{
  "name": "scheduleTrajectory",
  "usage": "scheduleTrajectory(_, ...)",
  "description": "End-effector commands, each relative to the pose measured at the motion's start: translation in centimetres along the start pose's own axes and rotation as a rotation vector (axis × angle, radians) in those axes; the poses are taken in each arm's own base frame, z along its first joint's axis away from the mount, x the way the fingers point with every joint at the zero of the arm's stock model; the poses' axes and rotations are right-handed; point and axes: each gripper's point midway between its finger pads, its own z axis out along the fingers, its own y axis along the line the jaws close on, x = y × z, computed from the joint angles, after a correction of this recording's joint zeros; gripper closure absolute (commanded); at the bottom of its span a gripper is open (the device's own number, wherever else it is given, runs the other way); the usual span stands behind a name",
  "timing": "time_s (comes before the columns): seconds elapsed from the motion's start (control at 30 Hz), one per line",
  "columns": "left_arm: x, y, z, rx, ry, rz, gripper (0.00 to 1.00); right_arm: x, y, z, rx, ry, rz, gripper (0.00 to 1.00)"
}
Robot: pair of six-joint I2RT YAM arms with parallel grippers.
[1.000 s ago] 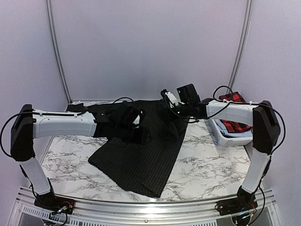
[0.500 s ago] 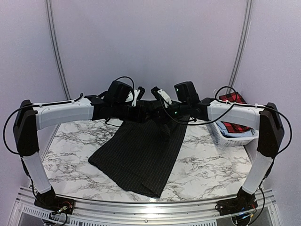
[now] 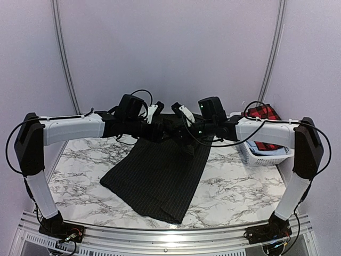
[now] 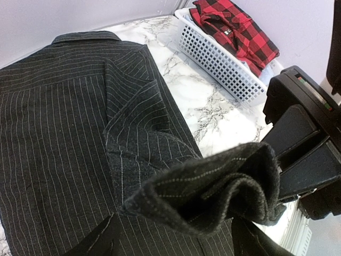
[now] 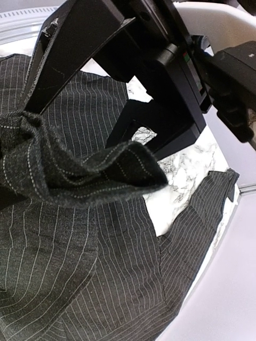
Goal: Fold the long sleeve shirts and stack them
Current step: Pass from the right arm to the left
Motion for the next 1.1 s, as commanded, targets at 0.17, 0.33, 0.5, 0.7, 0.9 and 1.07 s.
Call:
scheduleTrajectory(0.17,-4.4,2.1,-3.6,-0.035,-0.158,0.052,0.22,-0.2,2.6,-1.7,-0.102,-0.018,-0.014,0.98)
scheduleTrajectory(0.33,-4.7,0.8,-4.9,0.053,-0.148,0.11,0.2,0.3,2.6,-2.3,-0.124,-0.009,-0.017,0.98)
scheduleTrajectory(0.5,-3.6,-0.3,-3.1,0.162,-0.055,0.126,0.17,0.3,3.4,-2.4,-0.169,-0.014,-0.021,0.97)
scheduleTrajectory(0.7,-1.9,-2.2,-1.8,0.34,0.02,0.103,0.18,0.3,2.4,-1.8,-0.132,-0.013,-0.01,0.96)
scheduleTrajectory(0.9,-1.2,-2.2,-1.1,0.369,0.045,0.081,0.23,0.5,1.9,-1.1,-0.132,-0.012,0.007,0.96)
scheduleTrajectory(1.07,-1.2,0.0,0.5,0.26,0.043,0.042,0.71,0.6,1.3,-0.8,-0.109,-0.011,0.027,0.83)
